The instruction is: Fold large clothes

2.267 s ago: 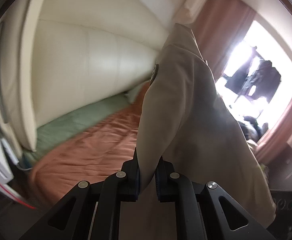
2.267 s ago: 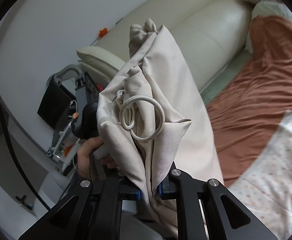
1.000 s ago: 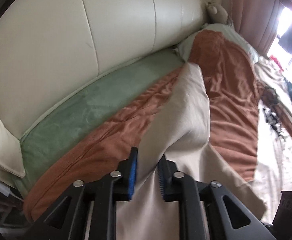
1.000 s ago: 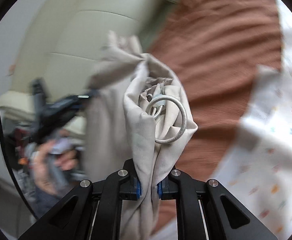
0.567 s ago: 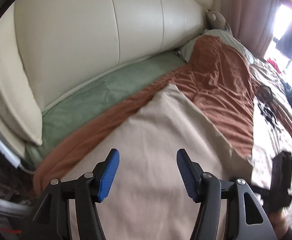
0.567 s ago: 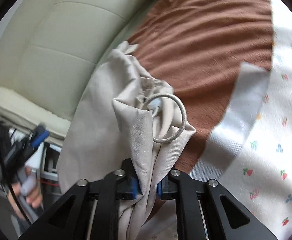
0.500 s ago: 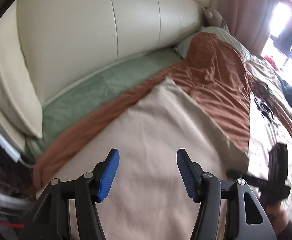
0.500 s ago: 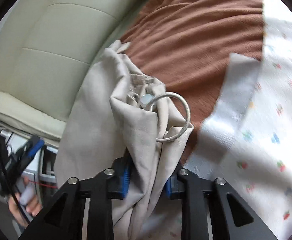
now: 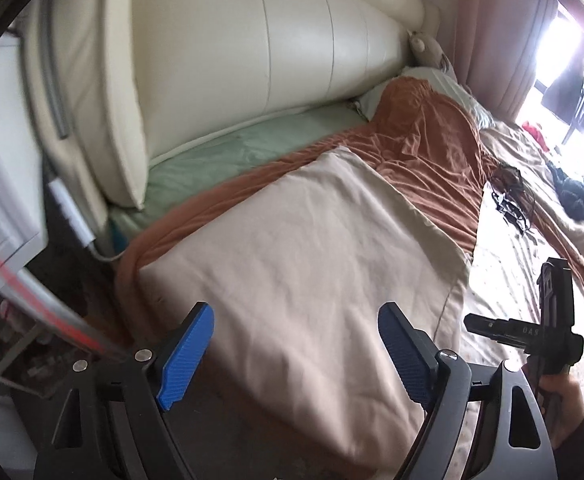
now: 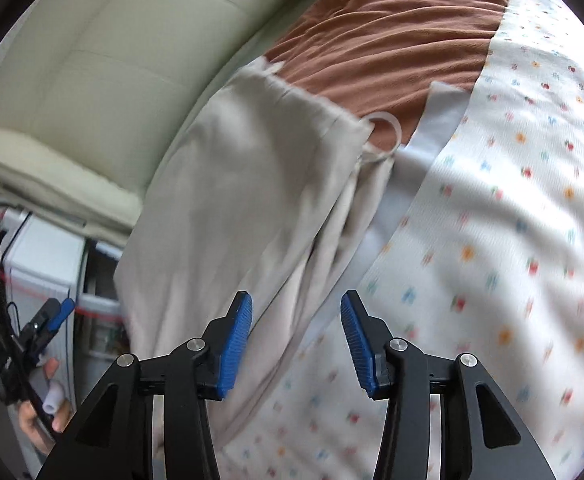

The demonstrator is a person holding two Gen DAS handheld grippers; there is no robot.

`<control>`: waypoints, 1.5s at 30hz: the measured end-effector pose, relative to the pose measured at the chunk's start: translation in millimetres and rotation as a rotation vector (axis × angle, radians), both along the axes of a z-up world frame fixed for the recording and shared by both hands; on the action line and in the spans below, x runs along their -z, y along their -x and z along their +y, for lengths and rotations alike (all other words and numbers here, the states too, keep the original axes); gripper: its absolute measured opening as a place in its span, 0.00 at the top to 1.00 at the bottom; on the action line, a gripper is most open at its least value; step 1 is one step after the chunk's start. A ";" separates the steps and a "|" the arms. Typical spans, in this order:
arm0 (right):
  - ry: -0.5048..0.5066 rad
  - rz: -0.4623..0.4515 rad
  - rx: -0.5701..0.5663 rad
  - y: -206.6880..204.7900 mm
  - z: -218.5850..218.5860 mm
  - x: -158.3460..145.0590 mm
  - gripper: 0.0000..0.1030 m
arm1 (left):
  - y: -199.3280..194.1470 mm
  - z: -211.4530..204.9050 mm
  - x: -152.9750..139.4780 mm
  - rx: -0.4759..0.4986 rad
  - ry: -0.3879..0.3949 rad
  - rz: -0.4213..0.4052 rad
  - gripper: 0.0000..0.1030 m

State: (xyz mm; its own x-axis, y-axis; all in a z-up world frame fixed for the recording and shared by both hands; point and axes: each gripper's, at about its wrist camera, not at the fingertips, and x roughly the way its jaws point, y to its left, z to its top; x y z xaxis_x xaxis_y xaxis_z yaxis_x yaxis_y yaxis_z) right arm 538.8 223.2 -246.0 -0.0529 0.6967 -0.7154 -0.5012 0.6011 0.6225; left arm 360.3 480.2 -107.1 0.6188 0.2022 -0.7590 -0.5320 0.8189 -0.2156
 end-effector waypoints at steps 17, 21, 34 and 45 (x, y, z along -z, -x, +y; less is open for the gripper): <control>-0.067 -0.137 -0.032 72.2 -67.7 -74.0 0.19 | 99.6 -85.2 -29.6 -0.039 -0.053 -0.110 0.01; -0.055 -0.212 -0.023 90.3 -97.1 -97.2 0.04 | 111.9 -108.6 -35.1 -0.031 -0.069 -0.130 0.00; -0.031 -0.378 0.047 139.8 -195.4 -149.7 0.00 | 141.9 -188.3 -58.0 0.032 -0.097 -0.197 0.00; -0.024 -0.509 0.144 193.1 -276.3 -185.1 0.00 | 174.3 -255.6 -85.4 0.091 -0.157 -0.282 0.00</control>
